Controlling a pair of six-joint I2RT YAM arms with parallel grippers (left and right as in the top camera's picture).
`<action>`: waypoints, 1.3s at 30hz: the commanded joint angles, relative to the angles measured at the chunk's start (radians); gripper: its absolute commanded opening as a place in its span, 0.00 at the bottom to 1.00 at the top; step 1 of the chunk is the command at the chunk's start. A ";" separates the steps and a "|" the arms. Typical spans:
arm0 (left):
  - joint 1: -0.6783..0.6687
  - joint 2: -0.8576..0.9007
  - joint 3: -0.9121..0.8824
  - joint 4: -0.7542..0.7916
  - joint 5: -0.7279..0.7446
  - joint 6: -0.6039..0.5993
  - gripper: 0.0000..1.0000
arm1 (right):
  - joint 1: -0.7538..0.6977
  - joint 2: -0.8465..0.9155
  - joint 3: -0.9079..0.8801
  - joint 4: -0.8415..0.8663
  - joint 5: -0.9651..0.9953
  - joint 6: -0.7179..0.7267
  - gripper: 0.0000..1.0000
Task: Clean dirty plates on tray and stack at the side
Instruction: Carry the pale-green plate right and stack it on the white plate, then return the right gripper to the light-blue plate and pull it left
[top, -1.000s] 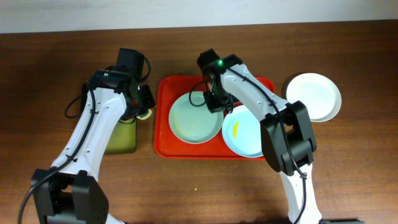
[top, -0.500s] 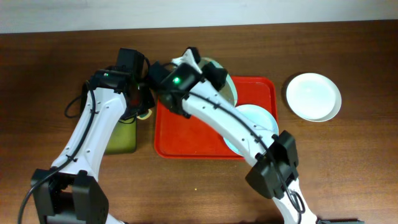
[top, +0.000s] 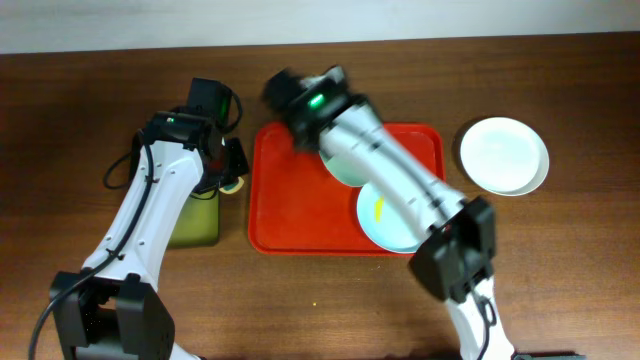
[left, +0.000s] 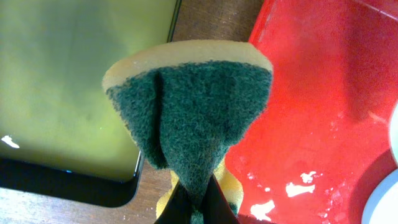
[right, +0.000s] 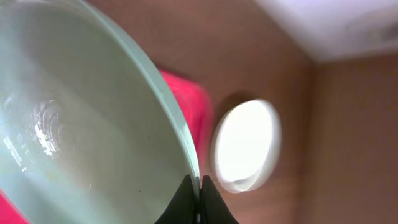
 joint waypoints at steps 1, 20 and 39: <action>0.001 -0.010 0.005 0.001 0.001 0.017 0.00 | -0.303 -0.026 0.018 0.020 -0.571 -0.001 0.04; 0.001 -0.010 0.005 0.008 0.001 0.017 0.00 | -1.203 -0.024 -0.355 0.203 -0.985 -0.098 0.04; 0.001 -0.010 0.005 0.013 0.001 0.017 0.00 | -0.824 -0.591 -0.391 0.171 -1.107 -0.098 0.99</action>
